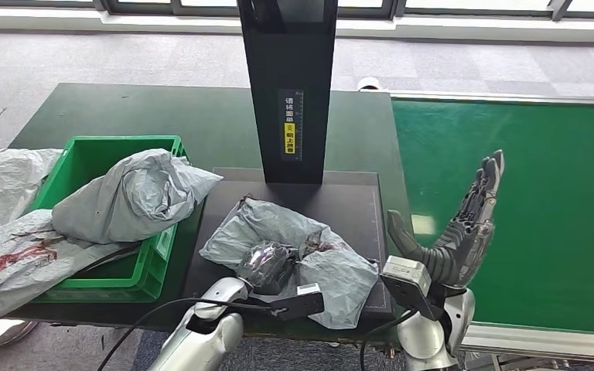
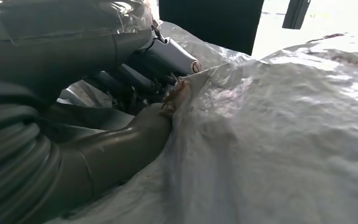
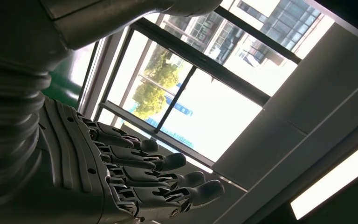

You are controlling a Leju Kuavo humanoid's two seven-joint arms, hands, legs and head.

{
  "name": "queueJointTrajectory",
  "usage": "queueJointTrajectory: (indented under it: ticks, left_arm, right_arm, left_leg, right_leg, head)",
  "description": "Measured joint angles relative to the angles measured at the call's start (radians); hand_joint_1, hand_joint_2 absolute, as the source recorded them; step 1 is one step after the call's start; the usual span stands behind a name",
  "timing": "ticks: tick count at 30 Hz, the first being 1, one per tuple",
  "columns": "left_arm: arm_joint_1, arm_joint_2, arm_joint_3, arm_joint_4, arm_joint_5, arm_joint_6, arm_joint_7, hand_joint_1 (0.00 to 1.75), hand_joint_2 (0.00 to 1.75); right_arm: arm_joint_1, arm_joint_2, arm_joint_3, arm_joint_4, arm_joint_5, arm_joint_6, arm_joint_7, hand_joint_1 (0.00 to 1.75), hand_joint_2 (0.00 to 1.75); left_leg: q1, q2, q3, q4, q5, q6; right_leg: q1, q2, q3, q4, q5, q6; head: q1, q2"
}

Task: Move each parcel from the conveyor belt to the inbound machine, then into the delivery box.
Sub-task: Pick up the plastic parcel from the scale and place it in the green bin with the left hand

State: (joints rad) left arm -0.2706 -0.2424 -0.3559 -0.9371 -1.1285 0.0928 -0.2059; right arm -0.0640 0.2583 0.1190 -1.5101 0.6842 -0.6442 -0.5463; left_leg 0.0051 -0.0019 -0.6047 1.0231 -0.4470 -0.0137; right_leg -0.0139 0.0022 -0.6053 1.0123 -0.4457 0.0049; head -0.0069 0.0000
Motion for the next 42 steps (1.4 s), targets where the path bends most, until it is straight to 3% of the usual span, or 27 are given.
queueJointTrajectory:
  ticks: [23, 24, 27, 28, 42]
  left_arm:
    - [-0.085, -0.013, -0.017, 0.17, -0.003, 0.018, -0.014, 1.75, 1.75]
    - [-0.085, -0.014, -0.017, 0.172, -0.003, 0.018, -0.014, 1.39, 1.75]
    - [-0.087, -0.014, -0.017, 0.177, -0.003, 0.026, -0.013, 0.08, 1.75]
    - [-0.088, -0.014, -0.017, 0.179, -0.004, 0.034, -0.012, 0.0, 1.75]
    - [-0.091, -0.017, -0.016, 0.162, -0.014, 0.06, 0.005, 0.0, 1.75]
  right_arm:
    - [-0.011, 0.004, 0.0, 0.034, -0.004, -0.008, -0.003, 0.0, 1.75]
    - [-0.011, 0.004, 0.0, 0.035, -0.004, -0.008, -0.003, 0.0, 1.75]
    - [-0.012, 0.004, 0.0, 0.037, -0.004, -0.009, -0.003, 0.0, 1.75]
    - [-0.012, 0.004, 0.0, 0.037, -0.004, -0.01, -0.003, 0.0, 1.75]
    - [-0.015, 0.004, 0.0, 0.043, -0.002, -0.016, -0.007, 0.0, 1.75]
  left_leg:
    - [0.0, -0.003, 0.005, 0.0, 0.001, 0.001]
    - [0.0, -0.003, 0.005, 0.0, 0.001, 0.002]
    - [0.0, -0.003, 0.006, 0.0, 0.001, 0.002]
    - [0.0, -0.003, 0.006, 0.0, 0.001, 0.002]
    - [0.0, -0.003, 0.006, 0.0, 0.001, 0.002]
  right_leg:
    - [0.0, -0.003, 0.007, 0.0, -0.001, 0.001]
    - [0.0, -0.003, 0.007, 0.0, -0.001, 0.001]
    - [0.0, -0.004, 0.008, 0.0, -0.001, 0.001]
    - [0.0, -0.004, 0.008, 0.0, -0.001, 0.001]
    - [0.0, -0.004, 0.009, 0.0, -0.001, 0.001]
  head:
    - [0.0, 0.0]
    - [0.0, 0.0]
    - [0.0, 0.0]
    - [0.0, 0.0]
    - [0.0, 0.0]
